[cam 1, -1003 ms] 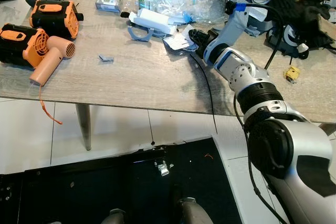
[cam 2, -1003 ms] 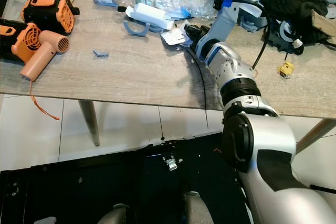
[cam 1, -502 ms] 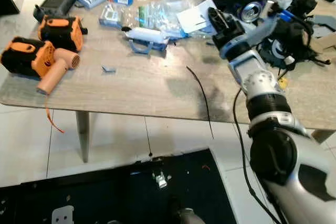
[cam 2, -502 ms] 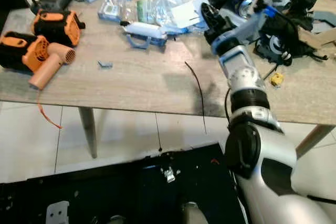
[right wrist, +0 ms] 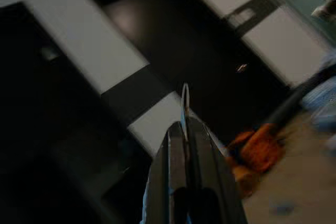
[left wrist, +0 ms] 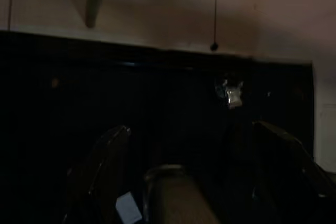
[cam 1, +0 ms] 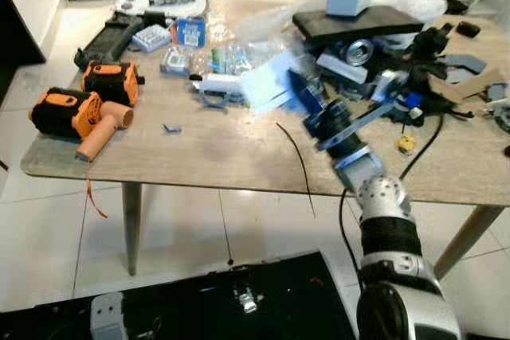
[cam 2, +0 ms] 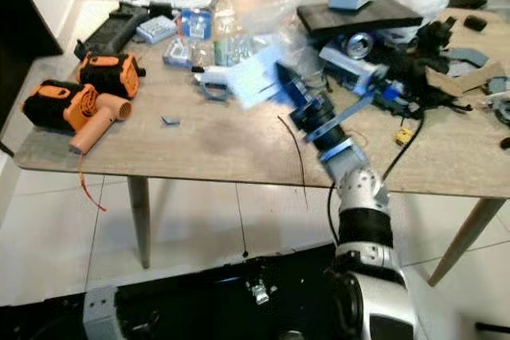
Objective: Picking trash to rubbish bin
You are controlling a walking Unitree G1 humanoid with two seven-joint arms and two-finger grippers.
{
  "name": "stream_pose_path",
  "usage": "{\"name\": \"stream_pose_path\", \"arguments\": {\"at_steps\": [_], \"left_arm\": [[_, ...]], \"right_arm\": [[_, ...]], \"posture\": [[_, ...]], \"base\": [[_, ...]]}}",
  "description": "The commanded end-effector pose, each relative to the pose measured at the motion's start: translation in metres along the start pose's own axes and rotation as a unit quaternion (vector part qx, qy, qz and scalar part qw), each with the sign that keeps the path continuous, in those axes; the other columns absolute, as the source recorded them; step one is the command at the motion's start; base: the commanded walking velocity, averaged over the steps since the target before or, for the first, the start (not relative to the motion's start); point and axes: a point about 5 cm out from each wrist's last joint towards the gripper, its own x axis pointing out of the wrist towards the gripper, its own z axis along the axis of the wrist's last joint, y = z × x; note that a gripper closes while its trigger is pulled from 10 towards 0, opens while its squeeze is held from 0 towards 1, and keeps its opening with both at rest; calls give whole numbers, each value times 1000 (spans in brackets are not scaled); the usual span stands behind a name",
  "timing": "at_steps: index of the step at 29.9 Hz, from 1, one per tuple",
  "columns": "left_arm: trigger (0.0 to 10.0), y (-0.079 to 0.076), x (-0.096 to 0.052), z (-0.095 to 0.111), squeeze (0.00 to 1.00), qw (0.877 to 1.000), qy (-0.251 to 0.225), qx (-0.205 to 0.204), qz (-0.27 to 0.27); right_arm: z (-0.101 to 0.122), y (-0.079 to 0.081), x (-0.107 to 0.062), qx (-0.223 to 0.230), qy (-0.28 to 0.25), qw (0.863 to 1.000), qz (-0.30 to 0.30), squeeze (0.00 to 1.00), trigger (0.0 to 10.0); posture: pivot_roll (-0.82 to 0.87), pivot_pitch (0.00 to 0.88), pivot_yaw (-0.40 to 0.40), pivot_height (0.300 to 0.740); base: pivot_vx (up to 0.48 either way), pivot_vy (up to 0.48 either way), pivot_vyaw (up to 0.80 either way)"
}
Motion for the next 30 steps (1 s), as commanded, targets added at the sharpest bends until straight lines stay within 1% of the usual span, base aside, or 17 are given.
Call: {"name": "stream_pose_path", "arguments": {"at_steps": [1, 2, 6, 7, 9, 11, 14, 19, 20, 21, 22, 23, 25, 27, 28, 29, 30], "left_arm": [[10000, 7, -7, -14, 0, 999, 31, -8, 13], [10000, 9, -7, -12, 0, 999, 29, -10, 18], [10000, 12, -6, -9, 0, 999, 27, -13, 25], [10000, 16, -6, -5, 0, 999, 25, -12, 33], [10000, 18, -6, -3, 0, 999, 26, -11, 36], [10000, 23, -7, -2, 0, 998, 28, -12, 48], [10000, 27, -9, -4, 0, 997, 36, -11, 60], [10000, 33, -17, -19, 0, 994, 73, -9, 81], [10000, 35, -20, -24, 0, 992, 84, -11, 88], [10000, 36, -23, -31, 0, 990, 98, -13, 96], [10000, 36, -23, -31, 0, 990, 98, -13, 96], [10000, 37, -26, -36, 0, 989, 109, -14, 103], [10000, 37, -26, -36, 0, 989, 109, -14, 103], [10000, 40, -34, -50, 0, 983, 137, -20, 118], [10000, 40, -34, -50, 0, 983, 137, -20, 118], [10000, 40, -38, -56, 0, 981, 149, -22, 124], [10000, 40, -38, -56, 0, 981, 149, -22, 124]], "right_arm": [[-12, 9, -1, 13, 15, 1000, 24, 0, 4039], [-21, 7, -3, 22, 23, 999, 10, 0, 10000], [-33, 4, -7, 28, 35, 999, -6, 0, 10000], [-47, 1, -14, 24, 58, 998, -32, 0, 10000], [-52, 1, -18, 20, 69, 996, -44, 0, 10000], [-67, -3, -27, 6, 110, 991, -78, 0, 10000], [-78, -3, -34, -9, 149, 985, -92, 0, 10000], [-105, 3, -49, -31, 240, 967, -82, 0, 10000], [-112, 1, -56, -42, 270, 958, -87, 0, 10000], [-122, -2, -66, -65, 314, 942, -96, 0, 10000], [-122, -2, -66, -65, 314, 942, -96, 0, 10000], [-129, -6, -77, -89, 352, 926, -103, 0, 10000], [-129, -6, -77, -89, 352, 926, -103, 0, 10000], [-144, -15, -104, -125, 430, 885, -127, 0, 10000], [-144, -15, -104, -125, 430, 885, -127, 0, 10000], [-148, -18, -114, -137, 456, 869, -134, 0, 10000], [-148, -18, -114, -137, 456, 869, -134, 0, 10000]], "posture": [[-33, 200, 9, 740], [-39, 203, 14, 740], [-37, 196, 19, 740], [-32, 190, 23, 740], [-32, 188, 23, 740], [-29, 181, 24, 740], [-30, 174, 24, 740], [-35, 163, 25, 740], [-36, 158, 25, 740], [-36, 154, 25, 740], [-36, 154, 25, 740], [-35, 145, 25, 740], [-35, 145, 25, 740], [-37, 142, 25, 740], [-37, 142, 25, 740], [-41, 139, 29, 740], [-41, 139, 29, 740]], "base": [[0, 0, 0], [0, 0, 0], [0, 0, 0], [0, 0, 0], [0, 0, 0], [0, 0, 0], [0, 0, 0], [0, 0, 0], [0, 0, 0], [0, 0, 0], [0, 0, 0], [0, 0, 0], [0, 0, 0], [0, 0, 0], [0, 0, 0], [0, 0, 0], [0, 0, 0]]}}
